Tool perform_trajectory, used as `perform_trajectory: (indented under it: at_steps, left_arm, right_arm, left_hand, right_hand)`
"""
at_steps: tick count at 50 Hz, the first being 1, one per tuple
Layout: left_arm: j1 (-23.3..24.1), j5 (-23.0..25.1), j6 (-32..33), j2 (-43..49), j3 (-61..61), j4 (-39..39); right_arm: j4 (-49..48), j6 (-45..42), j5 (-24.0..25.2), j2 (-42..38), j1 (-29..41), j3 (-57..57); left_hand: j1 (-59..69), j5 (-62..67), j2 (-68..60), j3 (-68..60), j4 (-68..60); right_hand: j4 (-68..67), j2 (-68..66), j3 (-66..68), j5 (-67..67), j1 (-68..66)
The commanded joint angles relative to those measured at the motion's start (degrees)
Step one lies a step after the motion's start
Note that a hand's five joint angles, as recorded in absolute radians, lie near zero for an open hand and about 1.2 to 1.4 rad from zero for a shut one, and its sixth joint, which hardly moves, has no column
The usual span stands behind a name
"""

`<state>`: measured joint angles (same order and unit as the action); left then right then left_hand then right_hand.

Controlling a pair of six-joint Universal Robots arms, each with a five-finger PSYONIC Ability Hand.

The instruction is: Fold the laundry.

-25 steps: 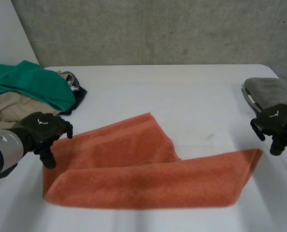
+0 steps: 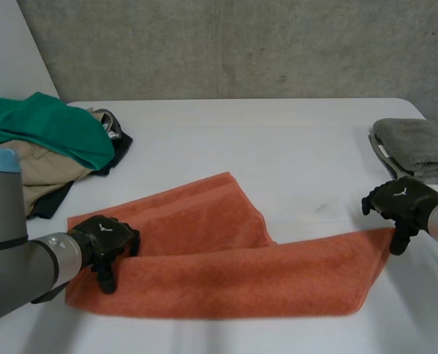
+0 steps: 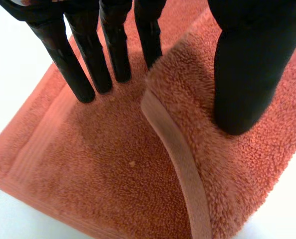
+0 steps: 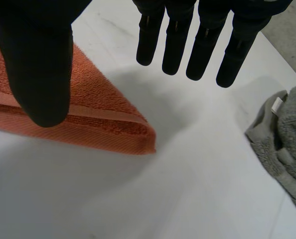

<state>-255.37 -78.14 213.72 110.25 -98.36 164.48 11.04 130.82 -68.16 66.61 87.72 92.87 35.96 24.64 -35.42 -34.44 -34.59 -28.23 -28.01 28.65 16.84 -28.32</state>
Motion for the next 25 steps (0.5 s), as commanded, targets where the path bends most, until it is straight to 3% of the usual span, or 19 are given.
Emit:
perform_trajectory:
  at_steps: [1,14,25]
  left_arm:
    - [1.1,-2.4,-0.4,1.5,1.9,1.2]
    - [6.1,-6.9,-3.7,-16.9,4.6,2.9]
    - [10.2,-8.3,-2.3,-22.7,7.7,2.2]
  right_arm:
    - [-3.0,0.5,0.0,0.4,2.3,2.3]
    - [1.7,12.3,-4.6,7.0,10.6,-3.3]
    - [12.7,25.0,-3.7,2.0,19.1,-11.4]
  left_hand:
    - [44.0,45.4,-44.6,-45.6,-45.4]
    - [44.0,45.4,-44.6,-45.6,-45.4]
    - [44.0,45.4,-44.6,-45.6,-45.4]
  right_hand:
    - [-2.1,-2.3,1.7,3.5,-2.0]
    - [13.3,13.1,-13.8,-12.0,13.4]
    - [13.0,12.8,-13.4,-11.6,13.1]
